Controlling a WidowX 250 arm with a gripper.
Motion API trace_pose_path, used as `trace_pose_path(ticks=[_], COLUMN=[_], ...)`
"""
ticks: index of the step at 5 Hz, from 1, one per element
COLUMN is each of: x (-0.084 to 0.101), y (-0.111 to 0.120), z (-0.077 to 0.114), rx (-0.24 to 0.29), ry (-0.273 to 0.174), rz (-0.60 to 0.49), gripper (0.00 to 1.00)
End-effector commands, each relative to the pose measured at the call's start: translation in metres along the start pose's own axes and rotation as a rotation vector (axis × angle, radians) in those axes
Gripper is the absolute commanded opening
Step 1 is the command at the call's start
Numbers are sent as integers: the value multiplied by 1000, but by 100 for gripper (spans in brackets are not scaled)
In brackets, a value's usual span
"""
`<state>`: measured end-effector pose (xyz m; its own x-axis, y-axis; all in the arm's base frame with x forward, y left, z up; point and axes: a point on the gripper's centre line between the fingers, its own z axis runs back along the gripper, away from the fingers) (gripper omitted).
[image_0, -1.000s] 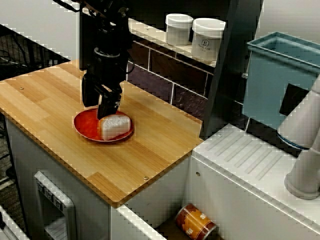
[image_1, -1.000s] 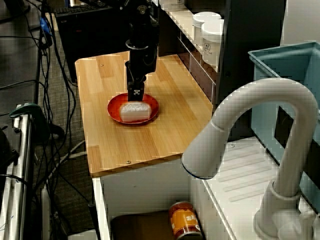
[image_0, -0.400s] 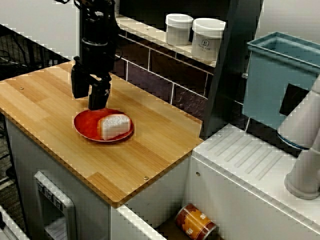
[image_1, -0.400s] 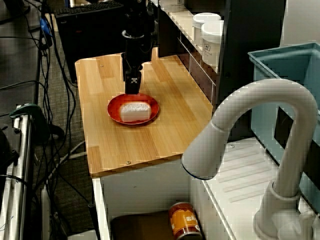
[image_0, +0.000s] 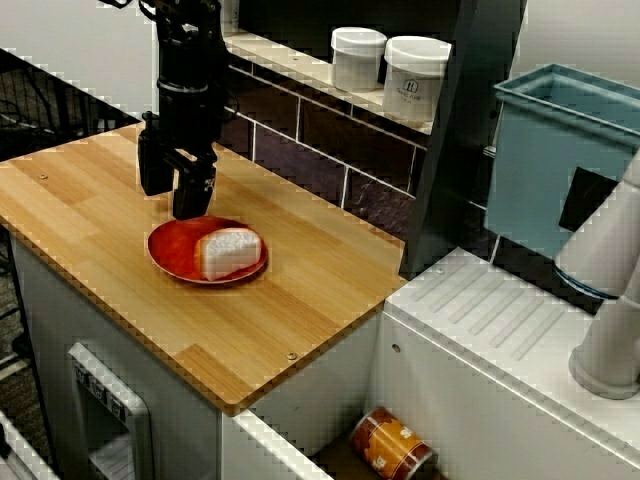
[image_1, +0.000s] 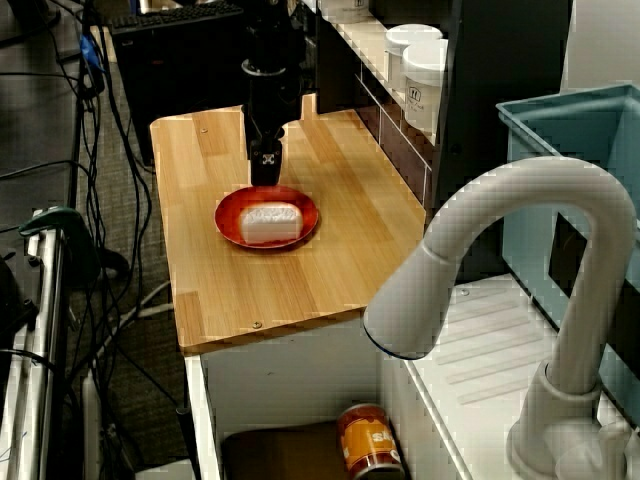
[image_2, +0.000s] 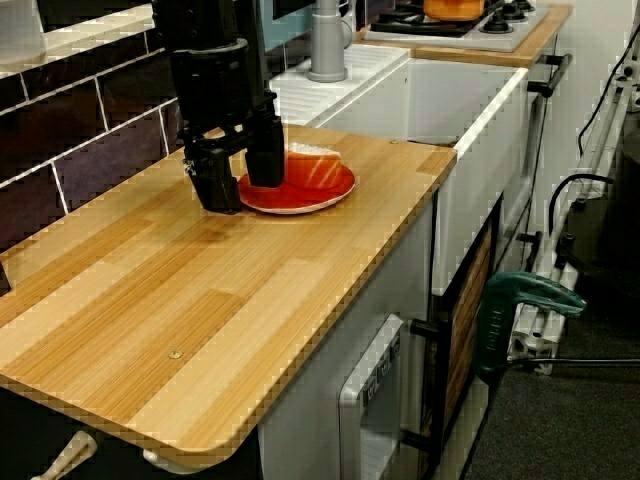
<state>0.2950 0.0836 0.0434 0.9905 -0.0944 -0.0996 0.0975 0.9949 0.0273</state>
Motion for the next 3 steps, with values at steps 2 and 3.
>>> trace_pose_path(ticks=[2, 3], x=[-14, -12], y=[-39, -49], z=[2, 8], rx=[22, 6], ry=[1, -3], rz=[-72, -88], gripper=[100, 100])
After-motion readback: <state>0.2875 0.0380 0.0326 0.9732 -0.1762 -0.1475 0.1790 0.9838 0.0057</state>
